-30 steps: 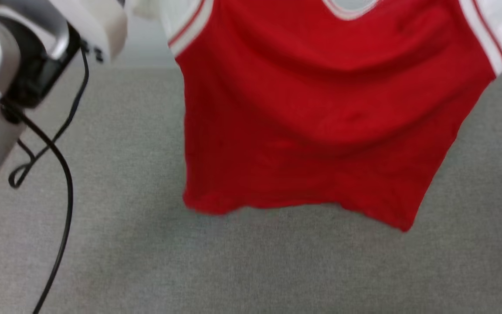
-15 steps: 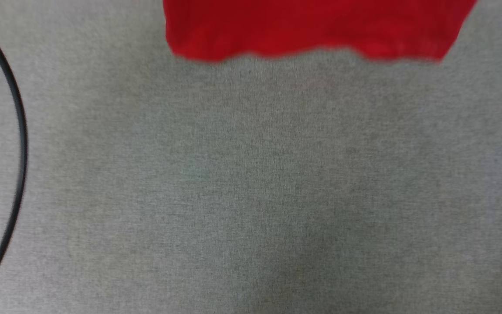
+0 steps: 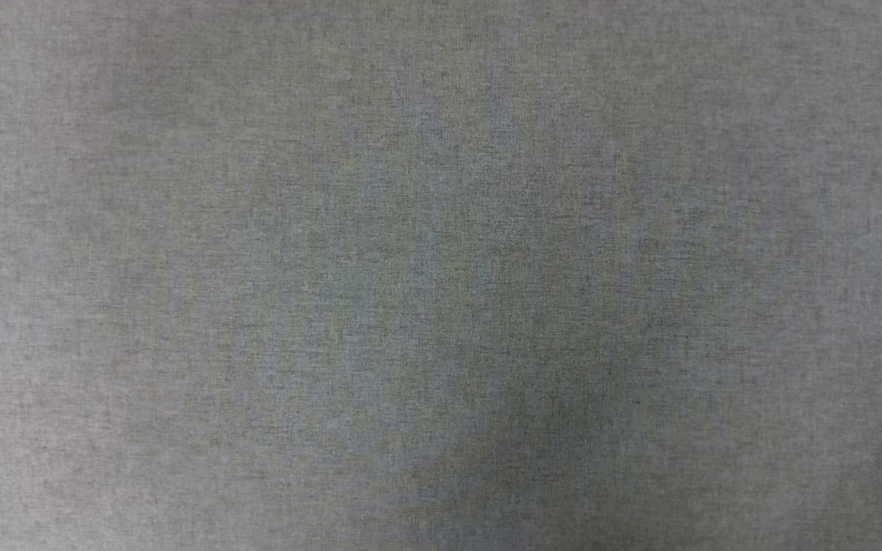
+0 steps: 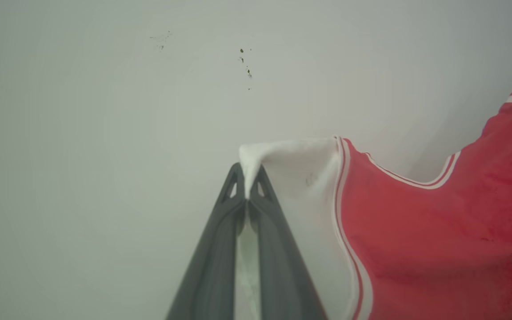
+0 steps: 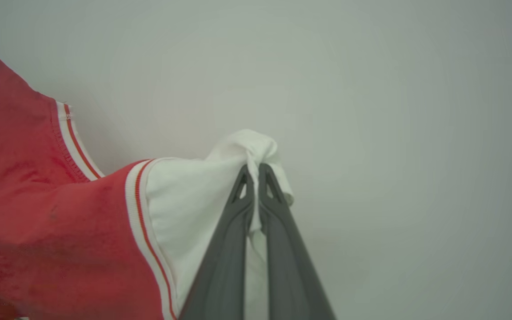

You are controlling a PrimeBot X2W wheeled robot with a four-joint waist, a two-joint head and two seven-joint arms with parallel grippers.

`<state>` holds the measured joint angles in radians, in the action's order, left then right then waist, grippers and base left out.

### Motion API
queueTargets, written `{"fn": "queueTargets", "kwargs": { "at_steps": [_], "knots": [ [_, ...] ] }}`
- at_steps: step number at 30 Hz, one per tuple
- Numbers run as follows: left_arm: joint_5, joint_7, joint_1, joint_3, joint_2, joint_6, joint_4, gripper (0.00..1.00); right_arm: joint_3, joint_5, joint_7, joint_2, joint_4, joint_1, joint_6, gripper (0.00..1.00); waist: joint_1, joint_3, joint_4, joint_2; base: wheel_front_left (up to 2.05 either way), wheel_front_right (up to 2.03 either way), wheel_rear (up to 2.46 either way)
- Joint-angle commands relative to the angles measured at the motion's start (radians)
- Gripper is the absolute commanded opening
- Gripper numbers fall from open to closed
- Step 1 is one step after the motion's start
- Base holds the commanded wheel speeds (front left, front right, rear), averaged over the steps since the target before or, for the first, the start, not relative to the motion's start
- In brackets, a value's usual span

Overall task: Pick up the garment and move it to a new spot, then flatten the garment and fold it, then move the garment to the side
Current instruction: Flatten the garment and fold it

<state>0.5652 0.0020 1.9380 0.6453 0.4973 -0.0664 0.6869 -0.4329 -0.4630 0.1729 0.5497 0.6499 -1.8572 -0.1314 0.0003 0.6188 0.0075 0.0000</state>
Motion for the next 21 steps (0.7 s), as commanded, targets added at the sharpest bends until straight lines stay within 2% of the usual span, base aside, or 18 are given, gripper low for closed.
{"fn": "queueTargets", "kwargs": {
  "at_steps": [1,6,14,21],
  "knots": [
    [0.002,-0.016,-0.005,0.005,-0.001,-0.005,0.015,0.0,-0.019,-0.01,-0.017,-0.007,0.022,-0.012,0.001,0.0,-0.0003,0.002,0.001,0.0,0.0,0.0,0.0],
    [0.025,-0.077,-0.089,0.01,-0.014,-0.02,0.069,0.0,-0.107,-0.066,-0.092,-0.02,0.079,0.06,0.001,0.0,-0.0003,-0.013,-0.001,0.0,0.0,0.0,0.0],
    [0.074,-0.191,-0.37,0.027,-0.022,-0.026,0.103,0.0,-0.244,-0.197,-0.217,-0.038,0.089,0.294,0.001,0.0,-0.0003,-0.123,-0.007,0.0,0.0,0.0,0.0],
    [0.129,-0.24,-0.679,0.033,-0.032,0.004,0.045,0.0,-0.35,-0.291,-0.292,0.007,0.034,0.564,0.001,0.0,-0.0003,-0.254,0.005,0.0,0.0,0.0,0.0]
  ]
}}
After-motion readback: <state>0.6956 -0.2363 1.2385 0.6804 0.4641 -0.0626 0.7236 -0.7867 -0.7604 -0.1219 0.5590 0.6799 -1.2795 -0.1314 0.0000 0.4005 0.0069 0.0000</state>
